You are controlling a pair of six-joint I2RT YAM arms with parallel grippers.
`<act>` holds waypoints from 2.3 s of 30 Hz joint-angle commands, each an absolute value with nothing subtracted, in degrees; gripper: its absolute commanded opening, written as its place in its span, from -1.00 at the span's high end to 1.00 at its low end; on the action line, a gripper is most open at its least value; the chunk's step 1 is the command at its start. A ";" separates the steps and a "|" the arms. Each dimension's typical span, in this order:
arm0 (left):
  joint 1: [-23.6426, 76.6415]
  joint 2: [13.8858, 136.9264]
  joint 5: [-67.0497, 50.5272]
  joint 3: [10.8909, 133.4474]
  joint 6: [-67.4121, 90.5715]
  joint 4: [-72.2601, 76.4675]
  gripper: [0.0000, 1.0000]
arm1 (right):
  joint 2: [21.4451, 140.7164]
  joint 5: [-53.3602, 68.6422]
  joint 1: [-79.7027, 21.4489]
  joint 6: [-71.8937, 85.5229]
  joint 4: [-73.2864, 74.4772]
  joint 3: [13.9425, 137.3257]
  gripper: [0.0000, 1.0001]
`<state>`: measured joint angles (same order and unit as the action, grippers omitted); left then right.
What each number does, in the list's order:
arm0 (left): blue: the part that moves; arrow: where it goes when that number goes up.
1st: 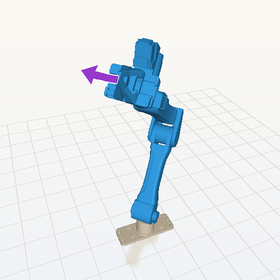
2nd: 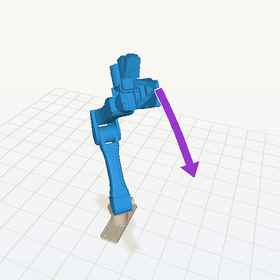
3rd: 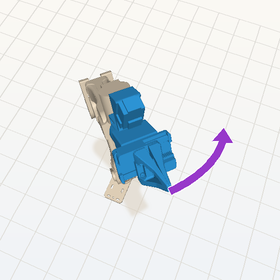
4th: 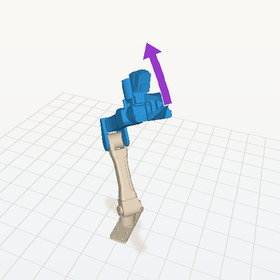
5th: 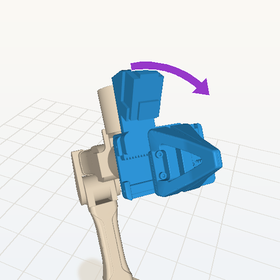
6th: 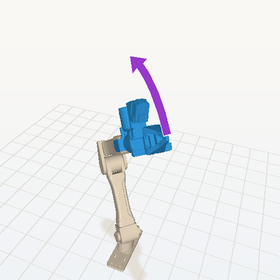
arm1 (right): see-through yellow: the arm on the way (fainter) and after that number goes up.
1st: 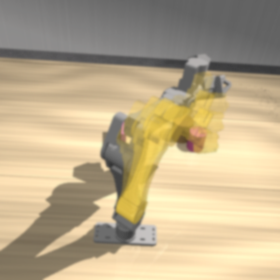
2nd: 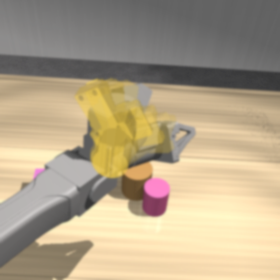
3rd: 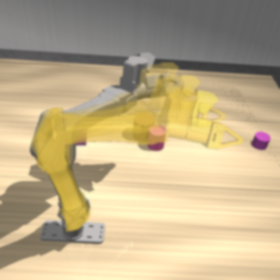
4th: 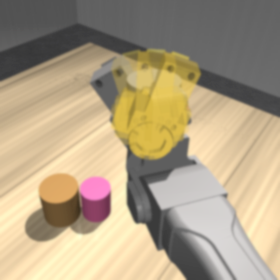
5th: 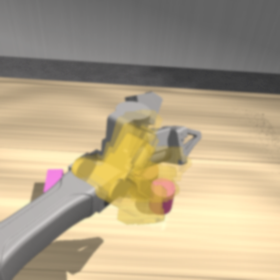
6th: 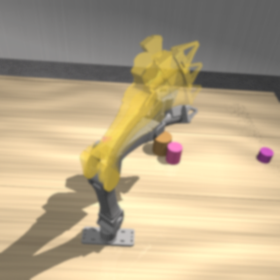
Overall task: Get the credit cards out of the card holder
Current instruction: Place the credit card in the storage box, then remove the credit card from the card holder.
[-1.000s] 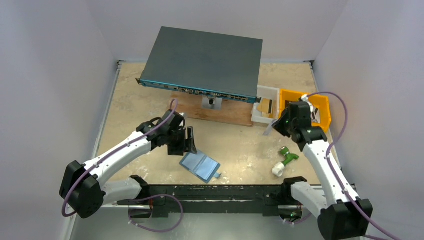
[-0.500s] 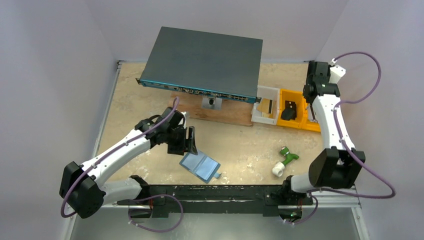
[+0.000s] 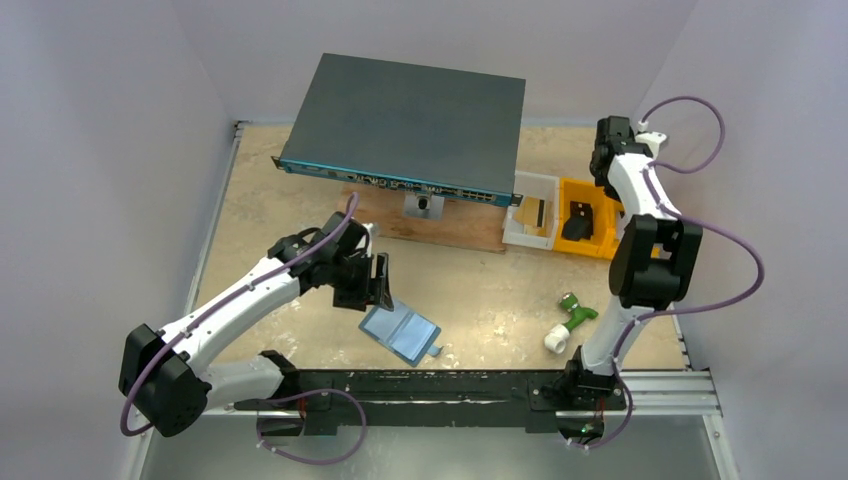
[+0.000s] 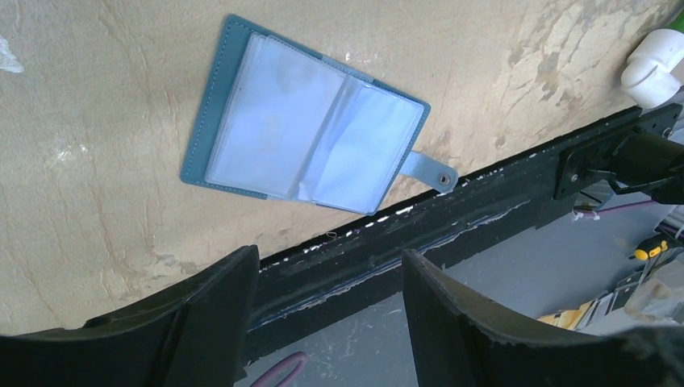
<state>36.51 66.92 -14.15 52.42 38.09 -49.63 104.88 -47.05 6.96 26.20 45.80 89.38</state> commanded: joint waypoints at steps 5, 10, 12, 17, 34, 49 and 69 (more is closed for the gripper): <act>36.40 67.22 -13.73 55.11 37.10 -50.79 -0.30 | 110.34 -49.35 8.83 24.85 45.62 94.21 1.00; 36.46 67.74 -13.75 55.02 37.26 -50.05 -0.31 | 107.90 -45.60 8.96 25.05 44.59 92.66 0.41; 36.43 68.17 -13.87 54.93 37.36 -49.61 -0.31 | 106.26 -43.52 8.96 24.67 44.47 92.68 -0.04; 36.43 68.36 -11.86 54.19 38.04 -48.89 -0.33 | 101.17 -36.83 8.48 25.19 46.40 93.33 -0.40; 35.70 73.84 -3.43 42.24 46.36 -36.58 0.26 | 61.01 -8.52 -16.57 34.59 34.70 53.11 -0.26; 37.61 79.28 -5.02 38.49 49.64 -31.99 0.64 | 60.87 -0.54 -46.46 51.23 19.38 35.88 -0.13; 51.67 76.73 -11.91 35.51 68.12 -22.20 0.91 | 73.66 -3.49 -59.52 53.45 16.80 41.11 -0.11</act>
<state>50.50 78.70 -9.41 35.73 66.02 -25.78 71.24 -0.73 -57.25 51.75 18.22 37.17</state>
